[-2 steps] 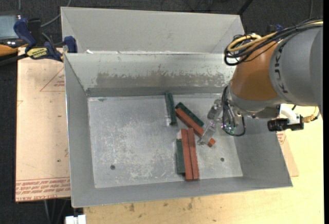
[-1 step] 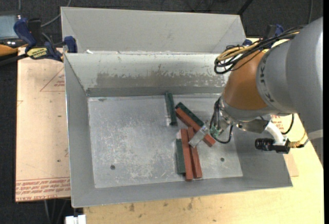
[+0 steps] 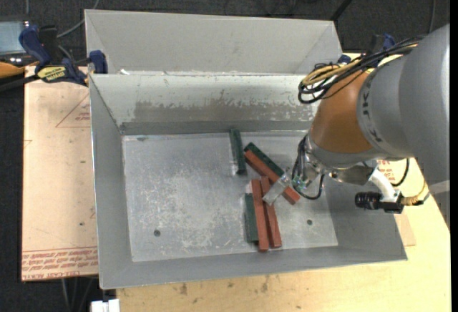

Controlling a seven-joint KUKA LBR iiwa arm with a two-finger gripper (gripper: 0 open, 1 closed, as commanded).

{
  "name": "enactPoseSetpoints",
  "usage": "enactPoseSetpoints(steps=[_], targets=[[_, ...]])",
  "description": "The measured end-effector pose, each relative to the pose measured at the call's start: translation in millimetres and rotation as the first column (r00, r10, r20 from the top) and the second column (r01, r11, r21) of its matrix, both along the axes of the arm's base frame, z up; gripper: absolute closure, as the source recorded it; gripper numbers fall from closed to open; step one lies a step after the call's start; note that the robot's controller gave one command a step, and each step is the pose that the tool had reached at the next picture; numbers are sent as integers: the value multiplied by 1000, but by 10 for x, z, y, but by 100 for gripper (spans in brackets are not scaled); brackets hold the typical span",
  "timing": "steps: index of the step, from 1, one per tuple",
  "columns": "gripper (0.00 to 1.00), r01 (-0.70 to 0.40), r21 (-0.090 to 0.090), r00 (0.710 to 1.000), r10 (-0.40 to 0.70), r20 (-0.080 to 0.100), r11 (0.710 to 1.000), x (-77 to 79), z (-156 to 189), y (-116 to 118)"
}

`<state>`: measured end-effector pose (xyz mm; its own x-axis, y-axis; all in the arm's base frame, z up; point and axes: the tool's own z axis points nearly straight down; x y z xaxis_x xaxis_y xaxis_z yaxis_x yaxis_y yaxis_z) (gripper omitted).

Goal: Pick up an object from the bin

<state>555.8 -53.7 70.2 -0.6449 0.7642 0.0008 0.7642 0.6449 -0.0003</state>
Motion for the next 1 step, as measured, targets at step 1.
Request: enactPoseSetpoints(steps=[1], targets=[[100,1,-2,1000,-1,7,1000,16,12,-7]])
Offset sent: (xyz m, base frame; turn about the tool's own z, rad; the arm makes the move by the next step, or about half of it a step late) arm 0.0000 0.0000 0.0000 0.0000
